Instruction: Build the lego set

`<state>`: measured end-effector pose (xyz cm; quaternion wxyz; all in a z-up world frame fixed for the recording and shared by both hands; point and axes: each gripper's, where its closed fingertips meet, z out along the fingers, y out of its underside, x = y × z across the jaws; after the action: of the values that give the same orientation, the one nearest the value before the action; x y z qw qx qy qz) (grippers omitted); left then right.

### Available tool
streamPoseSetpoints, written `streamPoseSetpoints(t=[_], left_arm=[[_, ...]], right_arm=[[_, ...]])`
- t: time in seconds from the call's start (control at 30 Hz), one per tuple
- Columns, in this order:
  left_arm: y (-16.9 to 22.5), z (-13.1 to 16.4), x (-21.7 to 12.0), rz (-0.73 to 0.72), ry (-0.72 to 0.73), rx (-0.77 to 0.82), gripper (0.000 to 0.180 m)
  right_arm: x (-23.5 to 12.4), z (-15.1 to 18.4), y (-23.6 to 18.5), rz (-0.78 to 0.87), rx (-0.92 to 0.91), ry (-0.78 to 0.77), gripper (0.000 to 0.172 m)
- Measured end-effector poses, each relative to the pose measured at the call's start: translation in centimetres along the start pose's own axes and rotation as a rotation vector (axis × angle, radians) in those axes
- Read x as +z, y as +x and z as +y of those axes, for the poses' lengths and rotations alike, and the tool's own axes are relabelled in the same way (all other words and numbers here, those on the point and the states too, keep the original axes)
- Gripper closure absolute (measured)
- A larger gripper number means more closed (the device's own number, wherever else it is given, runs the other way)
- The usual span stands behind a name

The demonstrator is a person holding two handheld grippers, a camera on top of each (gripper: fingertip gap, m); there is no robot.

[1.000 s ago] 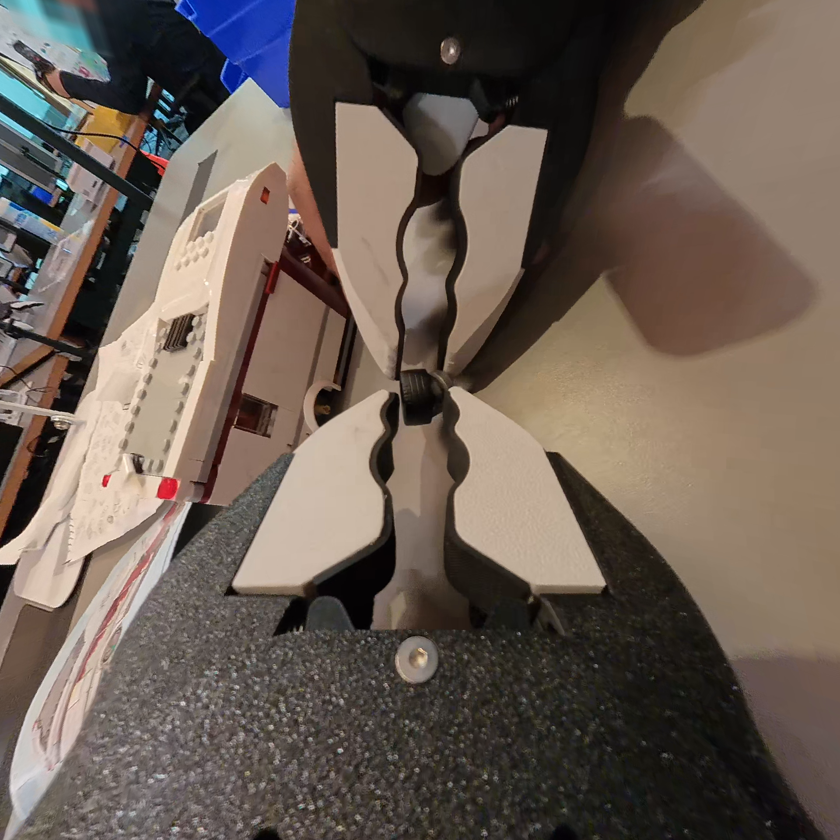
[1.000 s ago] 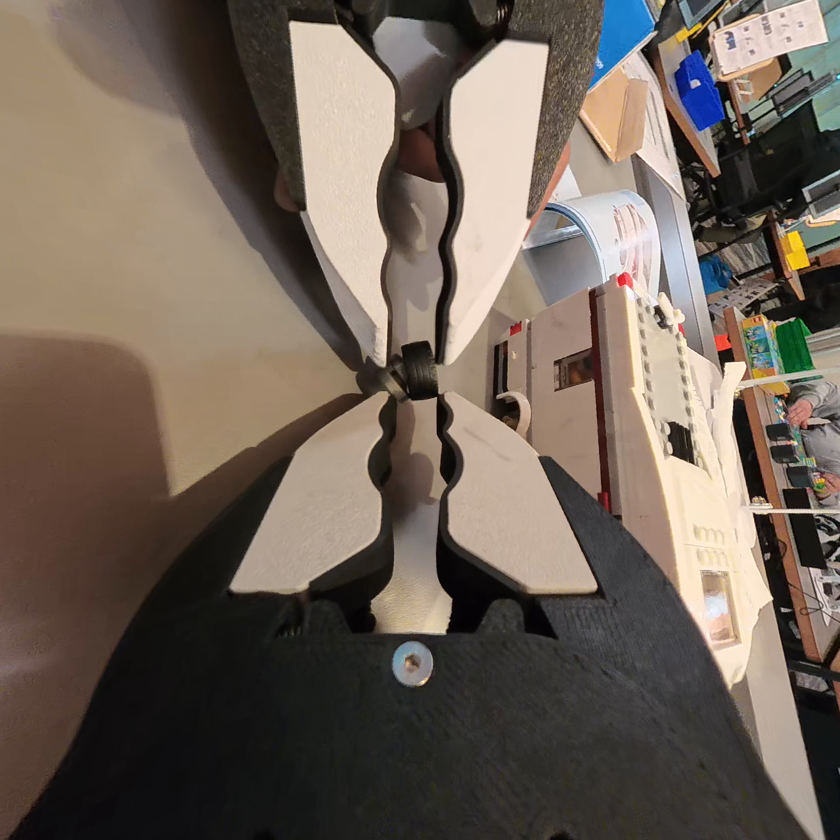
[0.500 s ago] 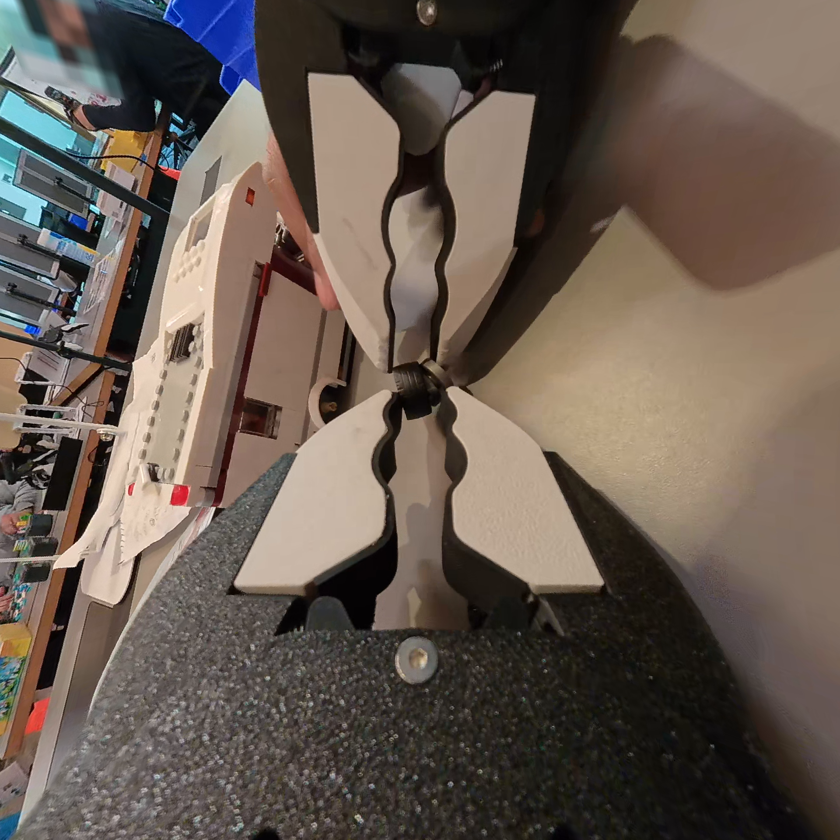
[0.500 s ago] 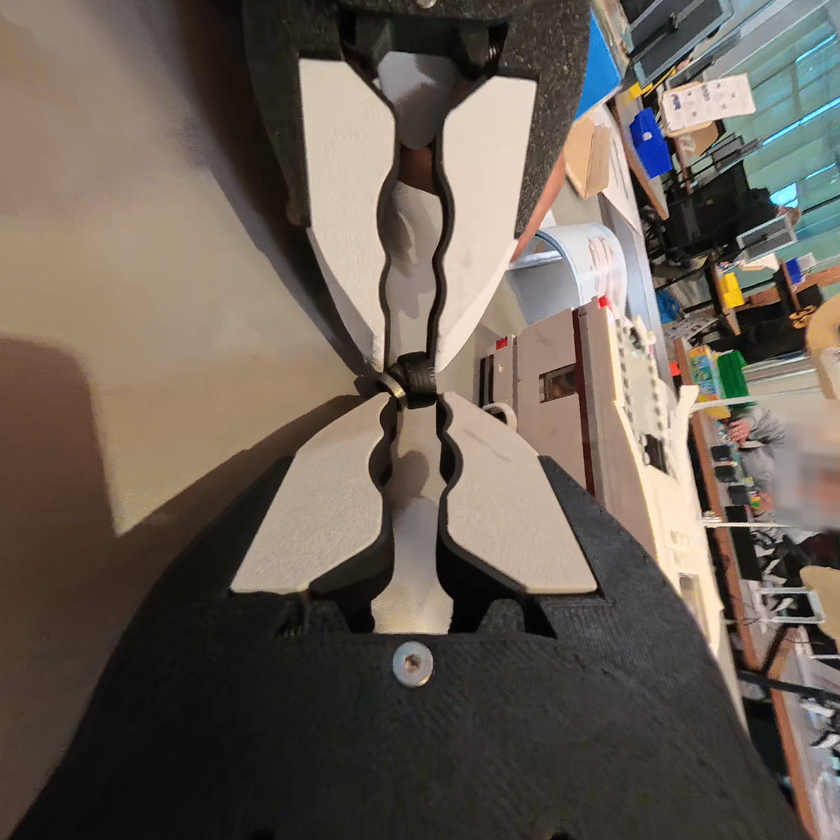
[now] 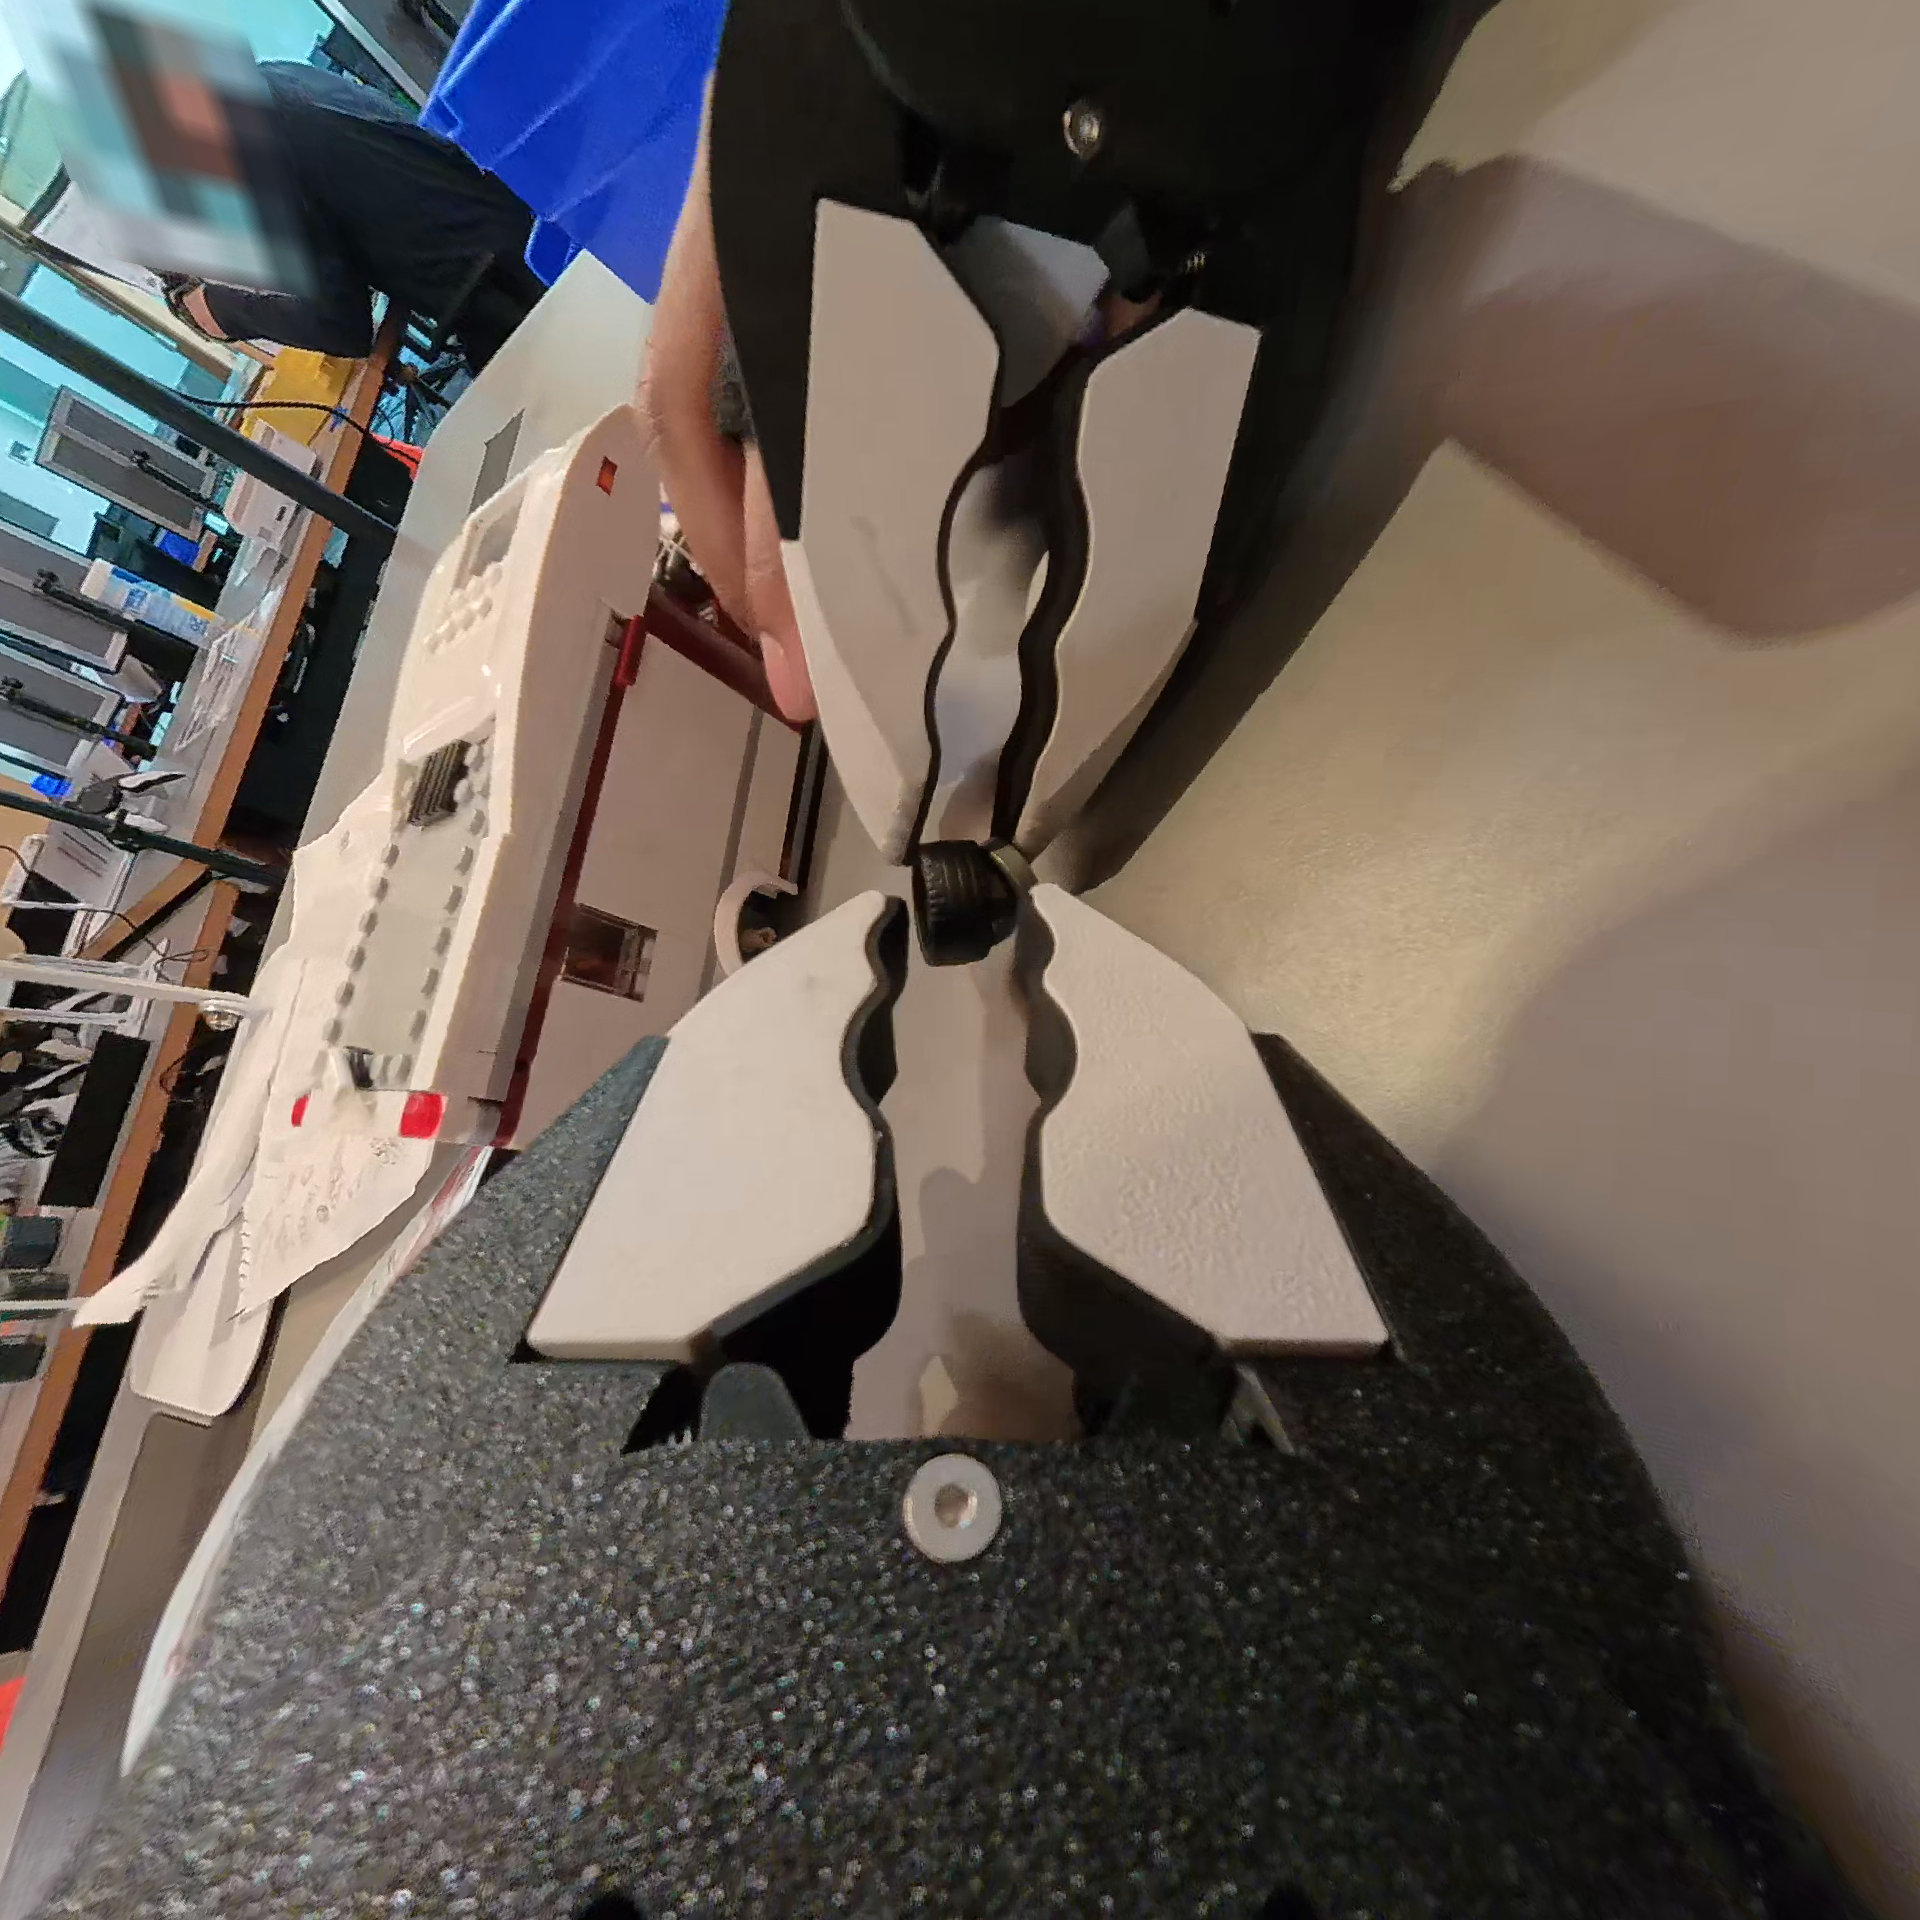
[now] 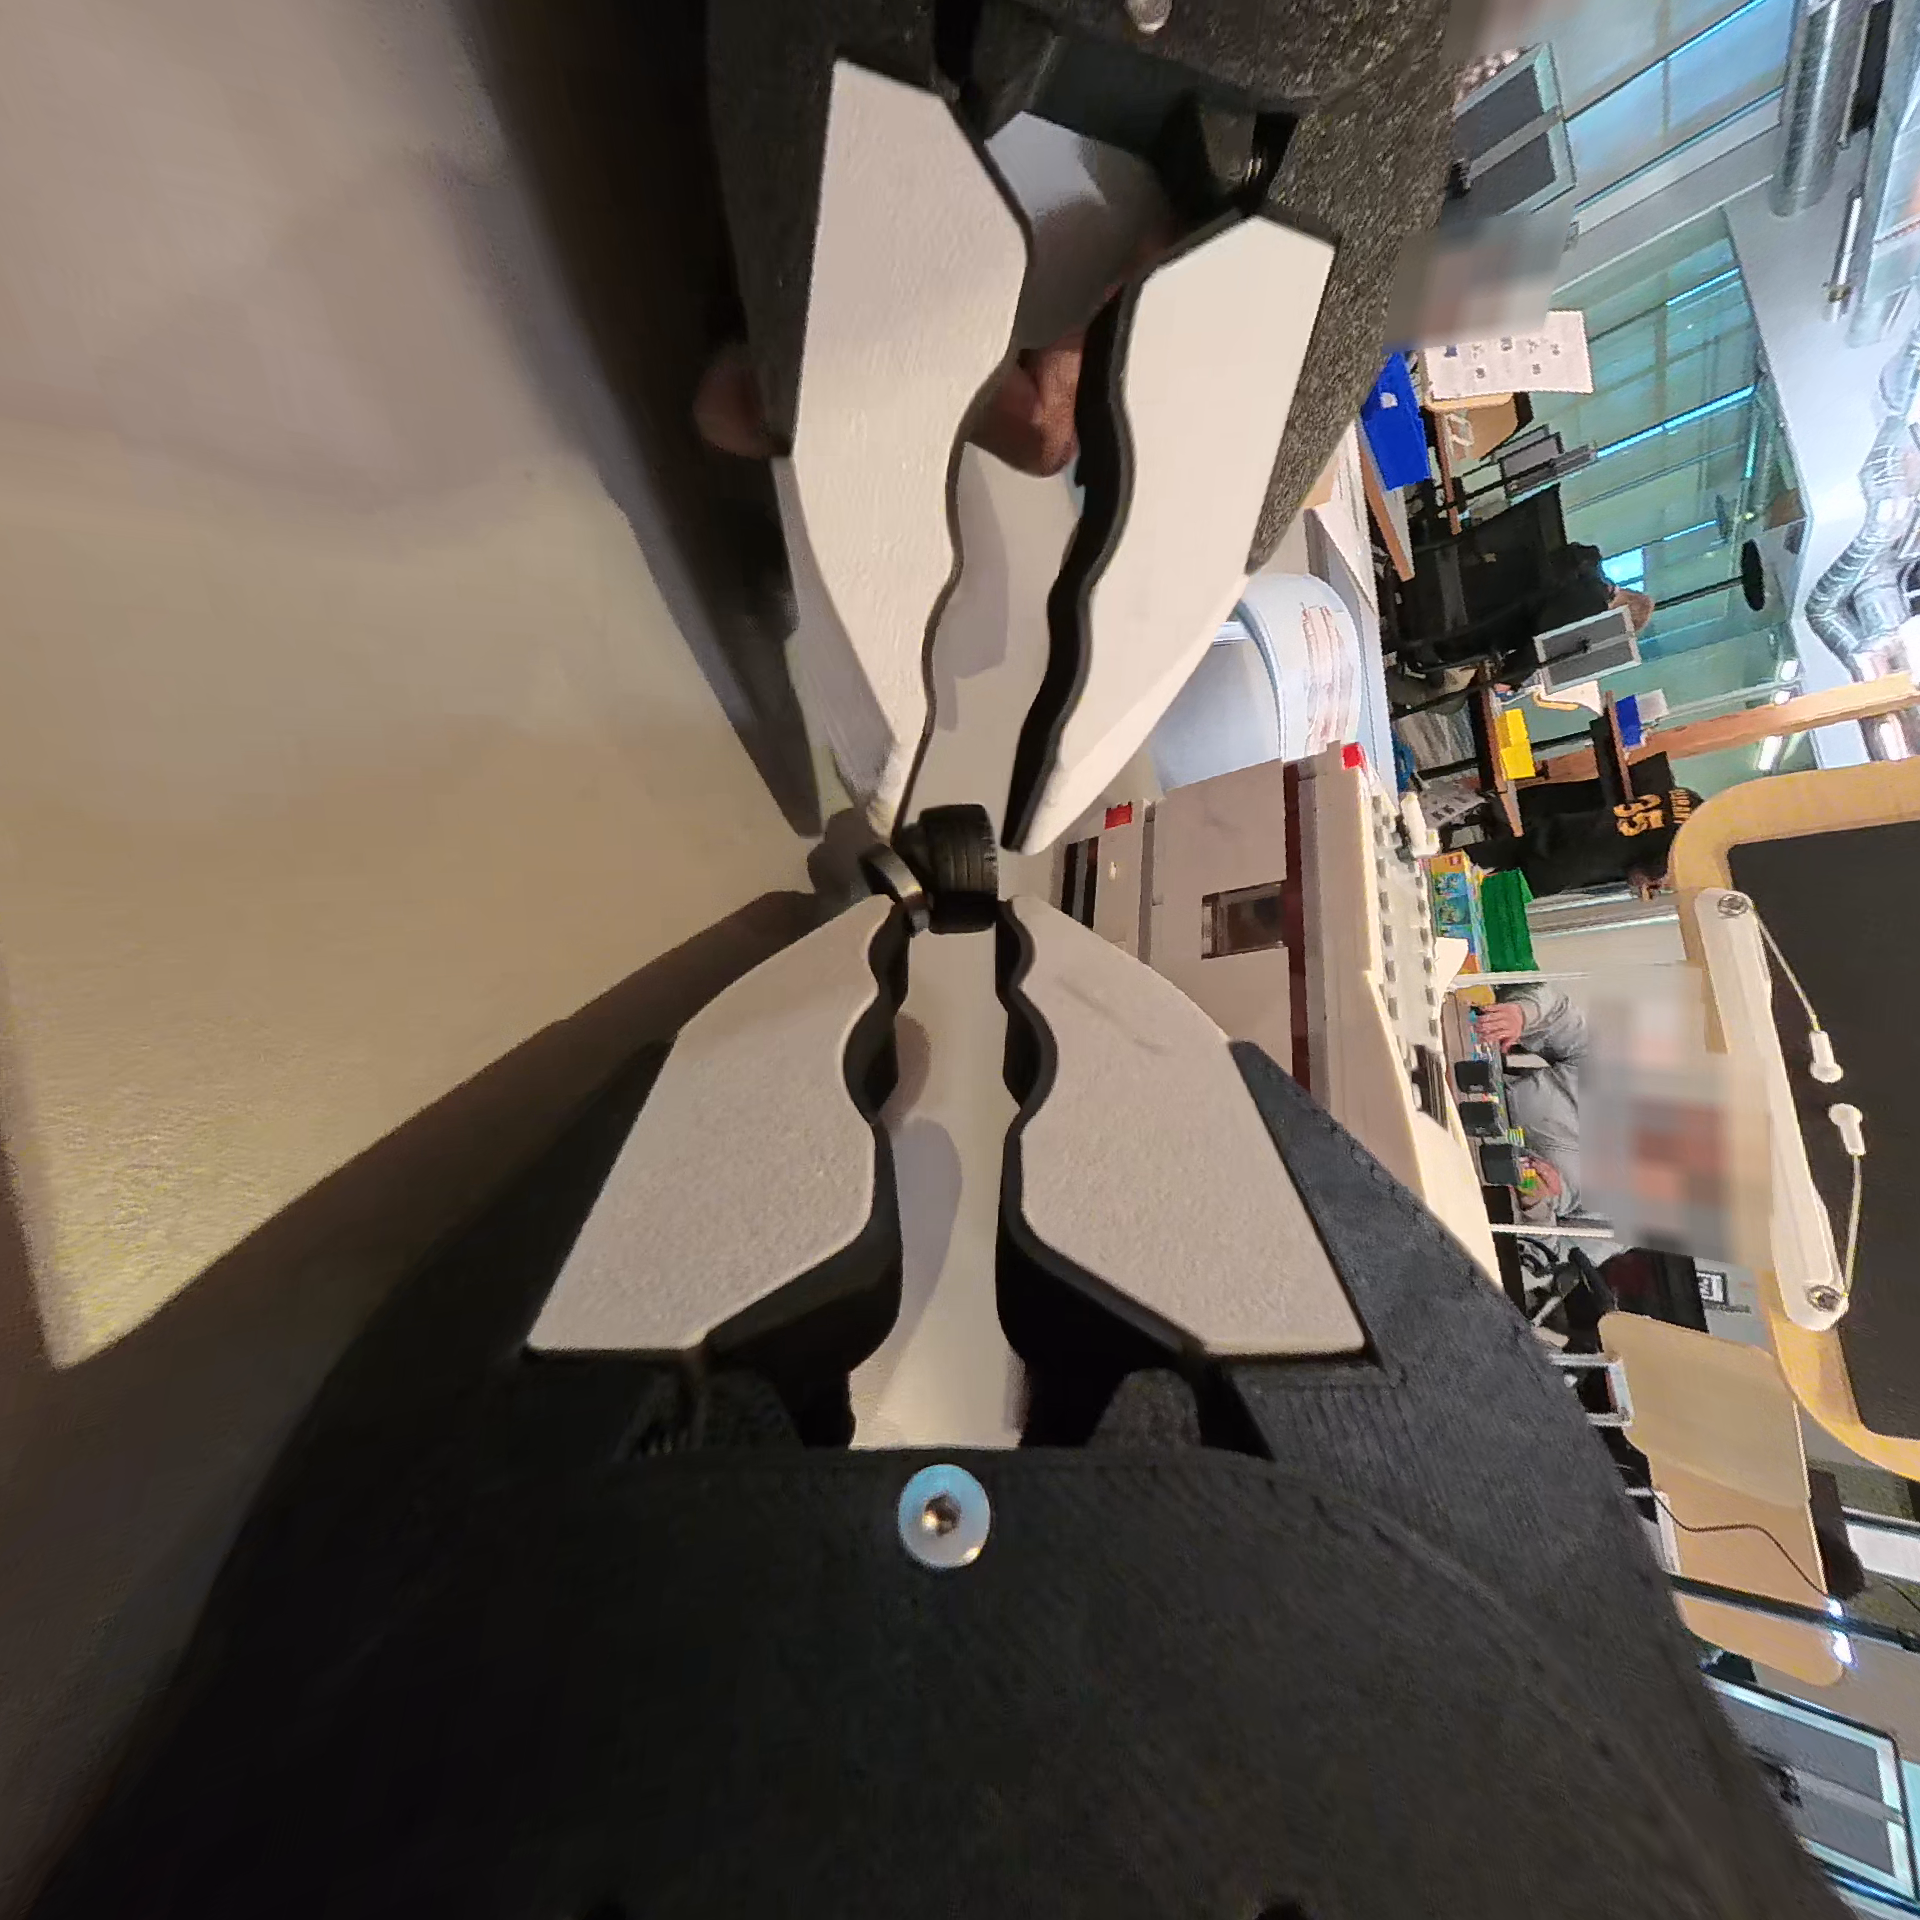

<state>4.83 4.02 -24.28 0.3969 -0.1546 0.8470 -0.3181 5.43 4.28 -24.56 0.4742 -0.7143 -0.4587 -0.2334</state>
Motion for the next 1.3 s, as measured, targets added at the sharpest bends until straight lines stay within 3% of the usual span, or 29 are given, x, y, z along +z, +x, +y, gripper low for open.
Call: streamPoseSetpoints(t=[0.2,0.33,0.63,1.3], left_arm=[[-0.7,-0.1,-0.4,-0.037,0.021,0.007,0.145],[-1.5,-0.5,-0.4,-0.137,0.010,0.101,0.140],[-3.3,-2.1,-1.0,-0.335,0.022,0.262,0.154],[-3.1,-3.0,-1.7,-0.332,-0.009,0.373,0.157]], right_arm=[[-0.5,-0.3,1.5,0.093,0.008,0.026,0.157],[-0.9,-1.0,2.4,0.155,0.026,0.059,0.156],[-1.8,-2.6,3.7,0.245,0.054,0.139,0.157],[-2.6,-3.8,3.3,0.249,-0.002,0.197,0.151]])
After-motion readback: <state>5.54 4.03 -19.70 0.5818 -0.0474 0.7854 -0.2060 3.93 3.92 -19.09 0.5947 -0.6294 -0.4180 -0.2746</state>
